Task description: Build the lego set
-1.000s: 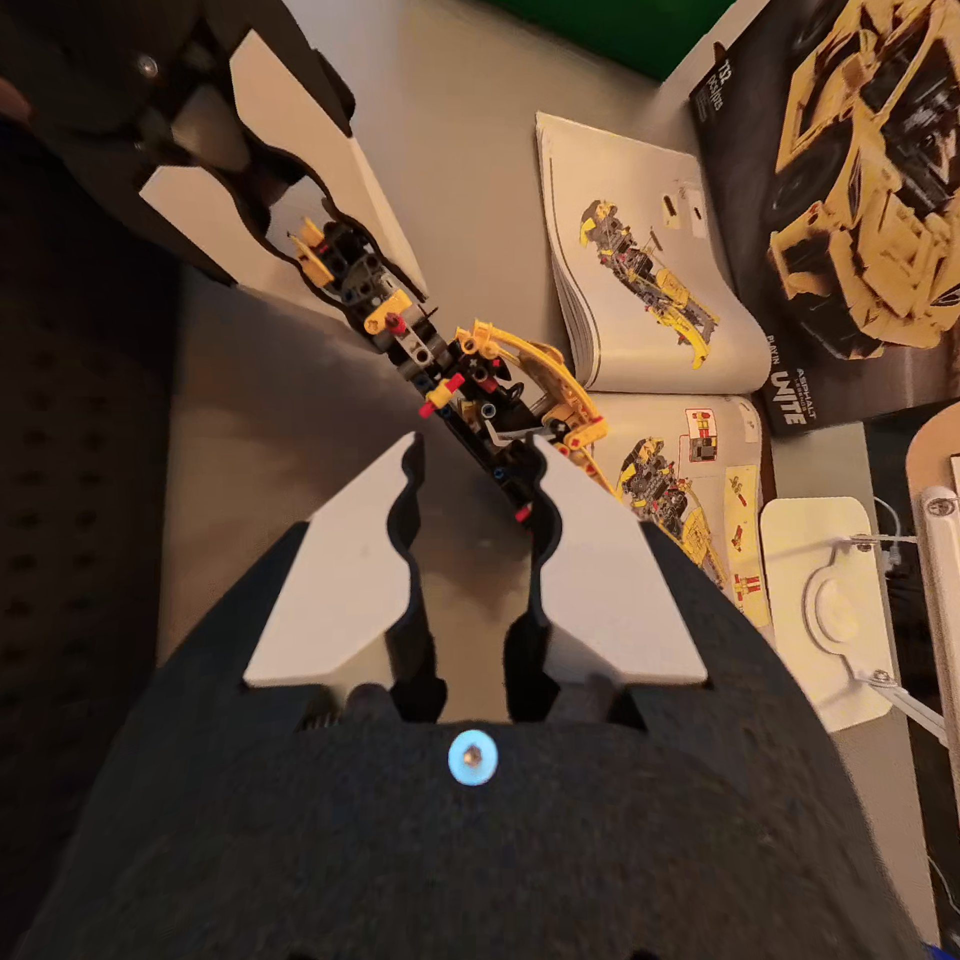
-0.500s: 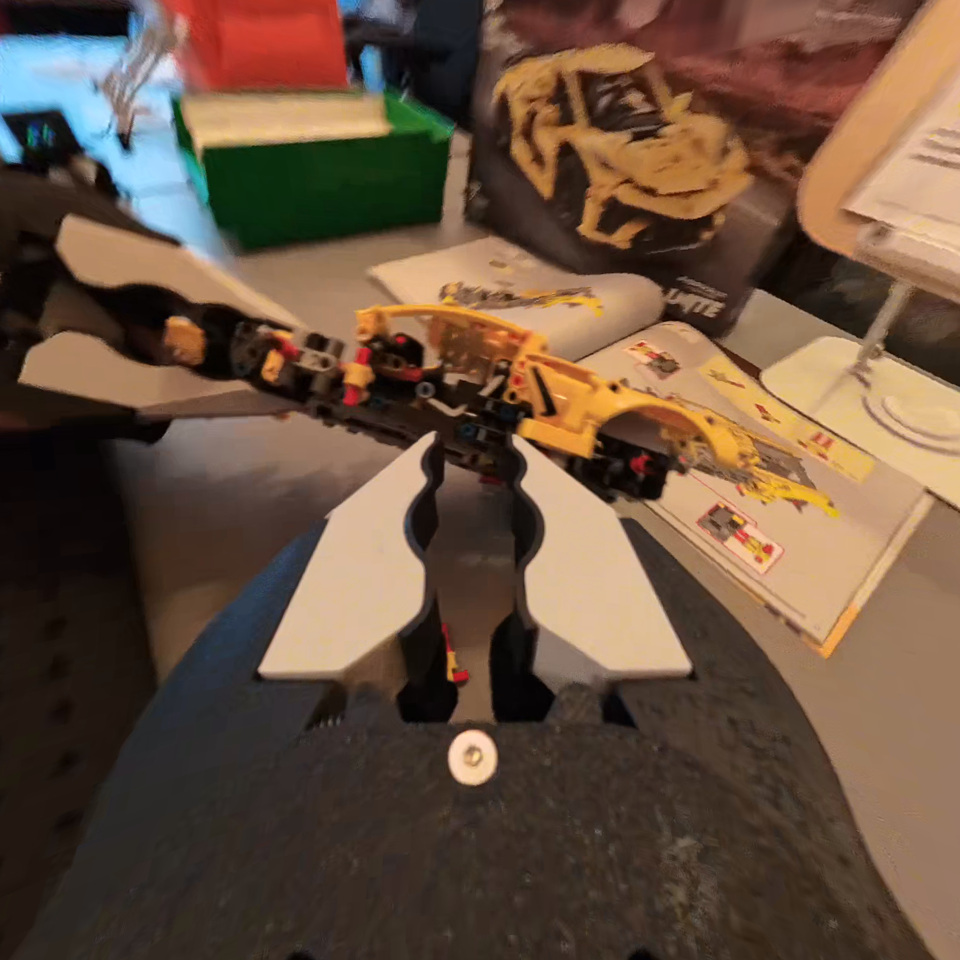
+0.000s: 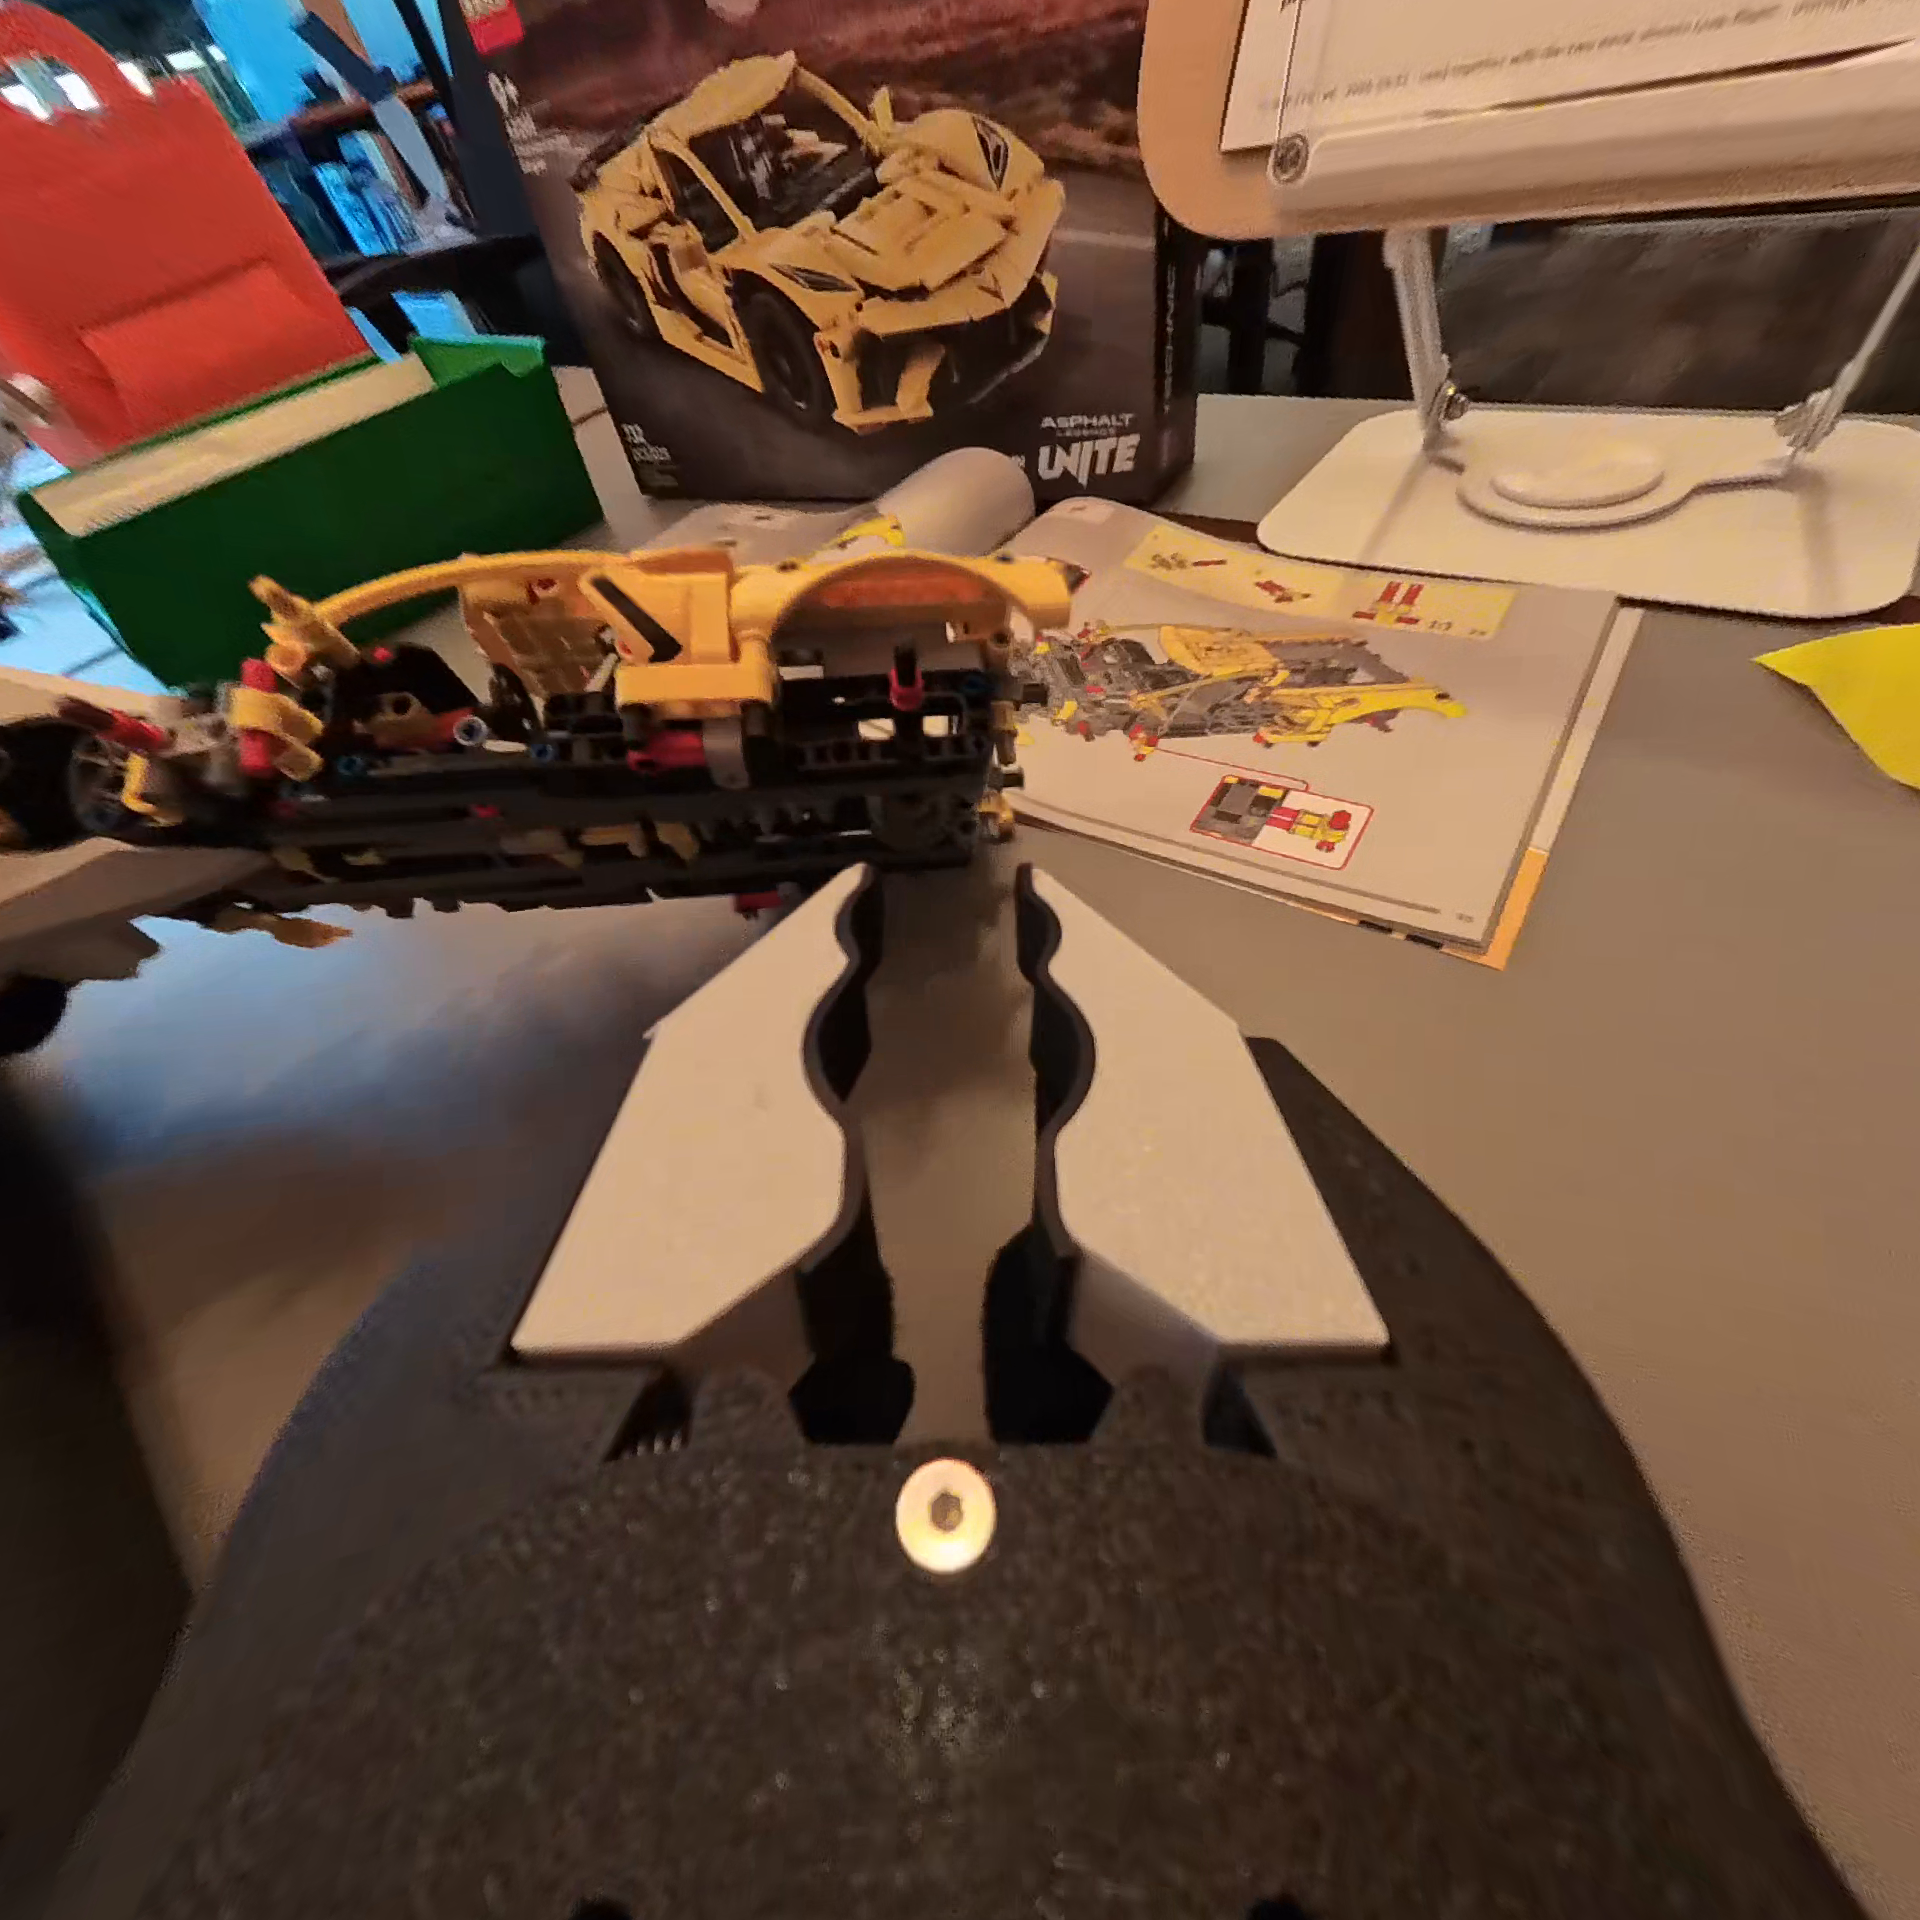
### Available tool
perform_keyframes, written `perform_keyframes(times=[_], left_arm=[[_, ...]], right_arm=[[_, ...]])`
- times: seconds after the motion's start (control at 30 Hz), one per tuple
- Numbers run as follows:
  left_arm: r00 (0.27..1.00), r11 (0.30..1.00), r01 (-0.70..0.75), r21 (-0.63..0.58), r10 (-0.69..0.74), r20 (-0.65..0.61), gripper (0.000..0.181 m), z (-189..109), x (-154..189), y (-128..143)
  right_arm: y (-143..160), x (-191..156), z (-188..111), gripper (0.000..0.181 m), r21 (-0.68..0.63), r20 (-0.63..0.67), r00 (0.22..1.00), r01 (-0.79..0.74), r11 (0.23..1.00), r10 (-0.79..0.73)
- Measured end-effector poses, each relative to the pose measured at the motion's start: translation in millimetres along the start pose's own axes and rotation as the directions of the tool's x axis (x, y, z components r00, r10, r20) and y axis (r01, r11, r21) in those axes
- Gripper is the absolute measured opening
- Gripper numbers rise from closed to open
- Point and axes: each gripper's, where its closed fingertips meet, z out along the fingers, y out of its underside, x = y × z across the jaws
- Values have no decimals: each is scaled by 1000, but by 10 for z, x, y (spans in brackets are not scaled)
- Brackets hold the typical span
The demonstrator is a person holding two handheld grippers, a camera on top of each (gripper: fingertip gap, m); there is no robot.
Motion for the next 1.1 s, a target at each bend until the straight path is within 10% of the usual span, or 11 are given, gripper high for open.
perform_keyframes(times=[0.3,0.53,0.7,0.9,1.1], left_arm=[[1000,1000,1,2,-1,2,28,0,-4,-1],[1000,1000,-25,1,24,2,28,-3,20,-13],[983,984,181,5,-180,-30,28,-5,-127,29],[837,843,538,-13,-535,-114,28,9,-345,148],[742,753,657,-34,-655,-145,28,16,-415,233]], right_arm=[[-14,-185,19,20,1,62,996,67,998,-67],[-193,-1313,-91,33,161,359,868,305,939,-343],[-284,-1314,160,47,53,189,711,681,730,-677],[-340,-1499,624,54,3,22,180,984,180,-983],[-384,-1534,835,46,-6,71,113,994,113,-991]])
